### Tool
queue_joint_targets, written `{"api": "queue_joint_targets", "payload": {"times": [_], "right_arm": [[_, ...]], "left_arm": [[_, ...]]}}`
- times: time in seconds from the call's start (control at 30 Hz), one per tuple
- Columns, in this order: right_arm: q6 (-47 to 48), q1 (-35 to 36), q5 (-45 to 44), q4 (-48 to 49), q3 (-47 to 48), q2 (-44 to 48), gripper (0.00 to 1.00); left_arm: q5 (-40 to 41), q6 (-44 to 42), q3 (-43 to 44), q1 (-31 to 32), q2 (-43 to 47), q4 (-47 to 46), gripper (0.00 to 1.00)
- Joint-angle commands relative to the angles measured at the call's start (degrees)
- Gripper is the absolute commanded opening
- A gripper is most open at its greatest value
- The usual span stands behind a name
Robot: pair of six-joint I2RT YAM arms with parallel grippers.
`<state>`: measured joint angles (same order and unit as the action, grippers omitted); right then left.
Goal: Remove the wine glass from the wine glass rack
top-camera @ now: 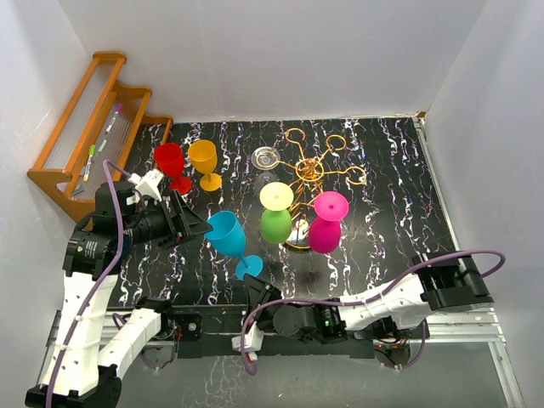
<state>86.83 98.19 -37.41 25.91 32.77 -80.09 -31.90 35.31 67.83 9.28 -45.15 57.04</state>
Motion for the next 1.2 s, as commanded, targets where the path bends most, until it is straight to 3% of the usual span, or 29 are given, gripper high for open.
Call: {"api": "queue_joint_targets", "payload": {"times": [0.0,0.3,0.4,0.5,0.53,0.63,0.7,0.93,1.17], "right_arm": [[1.77,13.99,-0.98,6.21,1.40,-1.18,0.08],[6.79,14.22,-1.58,11.84,0.67,-3.35,0.08],[6.50,14.36,-1.78,11.89,0.62,-3.41,0.08],[4.88,14.31,-2.63,11.09,0.71,-3.40,0.12],[3.92,14.31,-3.07,10.45,0.90,-3.52,0.16],[-1.06,14.35,-4.26,4.81,1.80,-3.66,0.51],[-5.26,14.31,-4.04,0.32,2.36,-3.52,0.59],[-12.27,14.40,-4.46,-6.76,4.15,-3.53,0.61],[-16.32,14.45,-5.82,-9.56,6.36,-3.41,0.60]], "left_arm": [[-2.29,0.52,-1.93,-0.14,1.17,-1.63,0.63],[-1.60,-0.67,-8.39,0.21,2.24,-2.59,0.57],[-0.19,-1.72,-9.11,0.21,1.96,-1.96,0.36],[2.73,-2.35,-8.21,0.21,1.63,-0.85,0.01],[4.28,-2.59,-7.52,0.21,1.39,-0.29,0.00],[11.90,-4.03,-4.20,0.20,0.31,1.61,0.00],[17.46,-5.08,-1.52,0.21,-0.97,2.83,0.00],[35.91,-8.60,5.68,0.19,-8.11,3.75,0.00],[49.78,-11.95,2.04,0.17,-16.22,-1.51,0.00]]}}
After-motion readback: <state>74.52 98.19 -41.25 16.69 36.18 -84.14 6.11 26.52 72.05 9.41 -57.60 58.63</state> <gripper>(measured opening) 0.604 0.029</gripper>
